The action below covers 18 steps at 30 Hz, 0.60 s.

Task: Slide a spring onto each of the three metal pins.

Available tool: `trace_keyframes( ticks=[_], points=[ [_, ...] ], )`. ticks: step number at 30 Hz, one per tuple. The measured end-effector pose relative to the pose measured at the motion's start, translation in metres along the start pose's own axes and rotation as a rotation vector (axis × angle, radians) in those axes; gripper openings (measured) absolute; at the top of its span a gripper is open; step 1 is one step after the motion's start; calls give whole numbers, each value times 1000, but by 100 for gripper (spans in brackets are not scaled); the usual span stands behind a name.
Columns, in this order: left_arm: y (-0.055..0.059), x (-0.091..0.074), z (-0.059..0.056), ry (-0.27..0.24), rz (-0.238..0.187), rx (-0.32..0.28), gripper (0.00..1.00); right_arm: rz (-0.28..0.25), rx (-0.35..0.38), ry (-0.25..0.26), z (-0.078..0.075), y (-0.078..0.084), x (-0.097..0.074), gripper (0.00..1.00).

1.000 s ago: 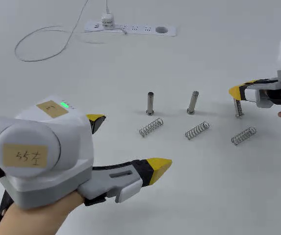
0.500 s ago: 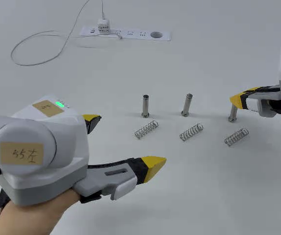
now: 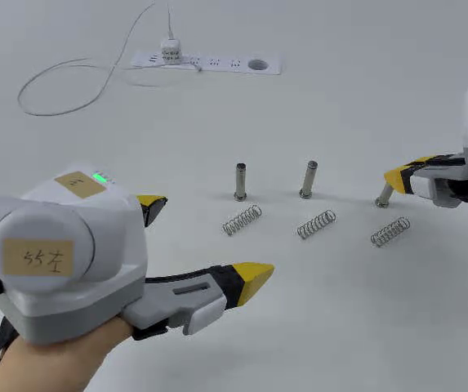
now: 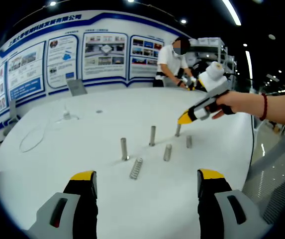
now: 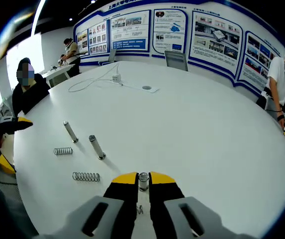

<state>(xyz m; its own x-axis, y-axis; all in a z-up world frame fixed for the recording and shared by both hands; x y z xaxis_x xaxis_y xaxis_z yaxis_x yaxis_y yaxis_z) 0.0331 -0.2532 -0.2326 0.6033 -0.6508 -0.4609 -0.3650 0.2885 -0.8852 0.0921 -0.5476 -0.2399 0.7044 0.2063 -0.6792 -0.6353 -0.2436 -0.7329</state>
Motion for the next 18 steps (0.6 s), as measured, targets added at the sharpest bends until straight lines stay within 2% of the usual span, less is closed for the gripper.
trace_keyframes(
  ticks=[18],
  points=[
    [3,2,-2,8,20,10,81,3,3,2,-1,1,0,12]
  ],
)
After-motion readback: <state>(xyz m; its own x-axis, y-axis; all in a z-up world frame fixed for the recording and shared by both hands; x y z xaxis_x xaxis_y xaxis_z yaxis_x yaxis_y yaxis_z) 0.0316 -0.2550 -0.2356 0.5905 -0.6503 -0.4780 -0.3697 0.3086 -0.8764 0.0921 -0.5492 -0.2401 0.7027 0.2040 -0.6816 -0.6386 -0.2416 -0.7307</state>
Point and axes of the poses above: the centre of the closed fingertips' face, and the gripper's own axes: x roughly forward along the fingers, z roughly to its left, y roughly out of its underside, the point moved 9 cm from there along -x, roughly backward along the fingers, and after that the axes turned 1 degree about z, right-handed, at the moved point
